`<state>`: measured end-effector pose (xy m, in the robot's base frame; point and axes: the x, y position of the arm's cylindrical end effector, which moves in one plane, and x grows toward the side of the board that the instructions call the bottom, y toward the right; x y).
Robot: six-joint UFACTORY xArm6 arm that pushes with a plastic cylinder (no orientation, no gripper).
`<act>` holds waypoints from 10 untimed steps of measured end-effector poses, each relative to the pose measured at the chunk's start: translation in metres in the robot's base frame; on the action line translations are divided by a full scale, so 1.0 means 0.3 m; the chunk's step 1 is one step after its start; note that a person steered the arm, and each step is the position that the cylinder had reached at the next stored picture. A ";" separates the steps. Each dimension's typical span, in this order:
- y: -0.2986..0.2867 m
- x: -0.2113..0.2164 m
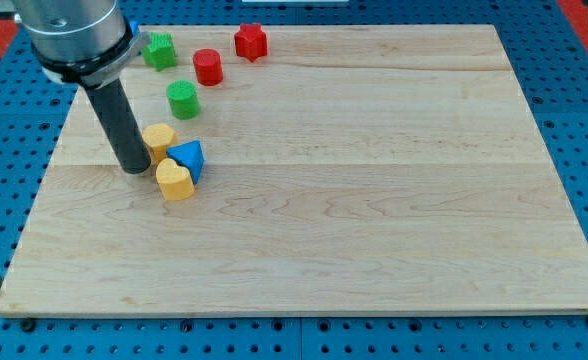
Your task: Push the yellow heart slightly to the bottom
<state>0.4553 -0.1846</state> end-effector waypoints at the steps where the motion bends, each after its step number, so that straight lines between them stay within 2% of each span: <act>1: -0.092 -0.007; 3: 0.073 -0.081; 4: 0.077 -0.098; 6: 0.188 -0.005; 9: 0.211 0.198; 10: 0.388 0.240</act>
<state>0.5274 -0.0683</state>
